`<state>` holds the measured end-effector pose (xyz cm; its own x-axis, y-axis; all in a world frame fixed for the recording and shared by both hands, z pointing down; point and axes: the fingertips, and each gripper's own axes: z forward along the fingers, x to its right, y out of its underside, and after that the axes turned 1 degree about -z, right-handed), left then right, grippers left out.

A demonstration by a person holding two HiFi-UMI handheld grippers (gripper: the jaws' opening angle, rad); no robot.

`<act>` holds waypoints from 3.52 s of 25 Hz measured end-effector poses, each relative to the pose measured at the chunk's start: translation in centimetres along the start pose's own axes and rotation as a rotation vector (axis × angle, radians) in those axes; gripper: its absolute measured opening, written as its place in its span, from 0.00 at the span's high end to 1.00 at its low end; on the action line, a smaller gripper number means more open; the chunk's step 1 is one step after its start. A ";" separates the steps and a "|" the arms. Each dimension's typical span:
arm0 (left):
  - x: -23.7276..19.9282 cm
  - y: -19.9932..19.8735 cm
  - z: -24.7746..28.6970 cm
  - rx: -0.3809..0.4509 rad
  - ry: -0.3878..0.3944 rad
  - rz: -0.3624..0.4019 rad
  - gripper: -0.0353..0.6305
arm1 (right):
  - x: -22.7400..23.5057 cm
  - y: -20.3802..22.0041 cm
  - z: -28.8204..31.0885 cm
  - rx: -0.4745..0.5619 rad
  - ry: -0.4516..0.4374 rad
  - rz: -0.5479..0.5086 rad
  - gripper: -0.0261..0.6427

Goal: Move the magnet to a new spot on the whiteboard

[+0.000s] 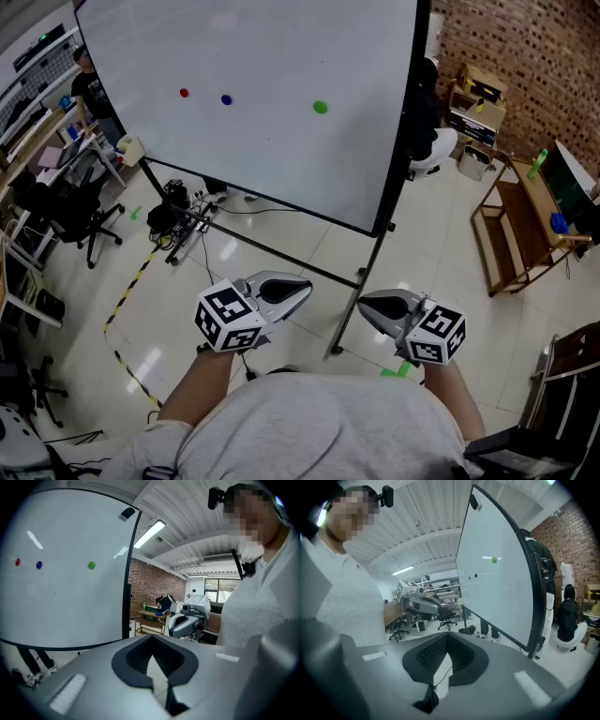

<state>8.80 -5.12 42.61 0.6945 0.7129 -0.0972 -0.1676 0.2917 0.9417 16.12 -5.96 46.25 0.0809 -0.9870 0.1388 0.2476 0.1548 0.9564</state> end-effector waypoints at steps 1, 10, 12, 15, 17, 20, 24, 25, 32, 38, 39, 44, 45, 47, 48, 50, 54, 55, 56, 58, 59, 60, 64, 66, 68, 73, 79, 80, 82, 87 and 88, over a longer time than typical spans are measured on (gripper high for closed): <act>-0.7 -0.1 -0.3 0.000 -0.004 0.001 0.97 | 0.3 -0.1 0.5 -0.001 0.003 0.005 0.96; -10.4 -1.2 -3.2 0.036 -0.010 0.011 0.97 | 3.9 -1.6 7.2 -0.019 0.045 0.031 0.96; -13.4 -1.2 -3.4 0.028 0.021 0.007 0.97 | 5.2 -2.6 9.4 -0.016 0.077 0.035 0.96; -17.3 -1.4 -3.7 0.009 0.091 0.026 0.97 | 7.1 -4.2 12.9 0.003 0.127 0.057 0.96; -19.6 -1.5 -3.9 0.001 0.142 0.042 0.97 | 8.1 -5.1 15.2 0.012 0.161 0.072 0.96; -21.9 -1.6 -3.7 -0.016 0.248 0.064 0.97 | 9.3 -6.4 17.6 0.032 0.236 0.084 0.96; -23.4 -2.1 -3.3 -0.021 0.345 0.085 0.97 | 10.8 -8.3 18.7 0.083 0.317 0.090 0.95; -23.7 -2.3 -3.2 -0.017 0.356 0.088 0.97 | 11.2 -8.7 18.8 0.096 0.327 0.092 0.95; -23.4 -2.8 -1.4 -0.014 0.445 0.100 0.97 | 11.9 -10.0 17.4 0.127 0.401 0.036 0.95; -22.2 -3.6 -0.7 -0.012 0.486 0.113 0.97 | 12.7 -13.1 15.8 0.073 0.484 -0.225 0.95; -22.2 -3.8 -0.7 -0.008 0.487 0.112 0.97 | 12.8 -14.0 15.8 0.074 0.486 -0.254 0.95; -22.3 -4.0 -0.6 -0.007 0.475 0.106 0.97 | 14.2 -18.7 14.9 -0.016 0.557 -0.552 0.86; -22.3 -4.0 -0.7 -0.006 0.471 0.105 0.97 | 14.5 -19.8 14.6 -0.056 0.582 -0.626 0.85; -22.2 -4.3 -0.8 -0.001 0.466 0.097 0.97 | 15.3 -21.7 14.1 -0.144 0.649 -0.739 0.83; -22.1 -4.4 -0.9 0.001 0.464 0.094 0.97 | 15.7 -22.6 13.9 -0.188 0.690 -0.799 0.81; -22.0 -4.4 -1.0 0.000 0.460 0.091 0.97 | 16.7 -24.3 13.7 -0.273 0.789 -0.958 0.78; -22.0 -4.3 -1.2 -0.002 0.444 0.083 0.97 | 18.6 -26.1 14.1 -0.409 0.927 -1.185 0.75; -22.0 -4.3 -1.2 -0.002 0.440 0.082 0.97 | 19.0 -26.3 14.4 -0.413 0.933 -1.186 0.75; -22.0 -4.3 -1.3 -0.002 0.437 0.083 0.97 | 19.3 -26.6 14.6 -0.404 0.940 -1.179 0.75; -22.0 -4.4 -1.5 -0.001 0.431 0.082 0.97 | 20.0 -27.3 14.7 -0.386 0.977 -1.174 0.76; -22.0 -4.4 -1.5 0.000 0.427 0.079 0.97 | 20.3 -27.6 14.7 -0.385 1.001 -1.180 0.76; -22.0 -4.3 -1.5 0.000 0.422 0.077 0.97 | 20.7 -27.8 14.8 -0.388 1.019 -1.187 0.76; -22.2 -4.2 -1.9 0.002 0.405 0.075 0.97 | 21.3 -28.0 15.1 -0.397 1.052 -1.210 0.76; -22.4 -4.2 -2.1 0.005 0.395 0.075 0.97 | 21.4 -27.9 15.1 -0.399 1.068 -1.237 0.77; -22.6 -4.2 -2.3 0.009 0.386 0.074 0.97 | 21.4 -27.8 15.1 -0.408 1.089 -1.265 0.76; -22.7 -4.4 -2.5 0.017 0.377 0.076 0.97 | 21.6 -27.6 15.2 -0.420 1.118 -1.267 0.77; -22.8 -4.7 -2.6 0.030 0.364 0.077 0.97 | 21.8 -27.6 15.3 -0.427 1.110 -1.235 0.79; -22.7 -4.8 -2.6 0.031 0.365 0.078 0.97 | 21.7 -27.7 15.2 -0.430 1.108 -1.230 0.79; -22.6 -4.8 -2.7 0.033 0.366 0.079 0.97 | 21.7 -27.7 15.2 -0.429 1.100 -1.214 0.79; -22.4 -4.6 -2.8 0.031 0.368 0.081 0.97 | 21.7 -27.9 15.5 -0.398 1.049 -1.120 0.78; -22.3 -4.6 -2.9 0.030 0.370 0.082 0.97 | 21.5 -28.0 15.4 -0.385 1.035 -1.093 0.78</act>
<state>-7.92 -20.50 39.56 0.3792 0.9168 -0.1252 -0.1883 0.2089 0.9596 -3.97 -32.20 26.43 0.2693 -0.1890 -0.9443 0.8400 -0.4336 0.3263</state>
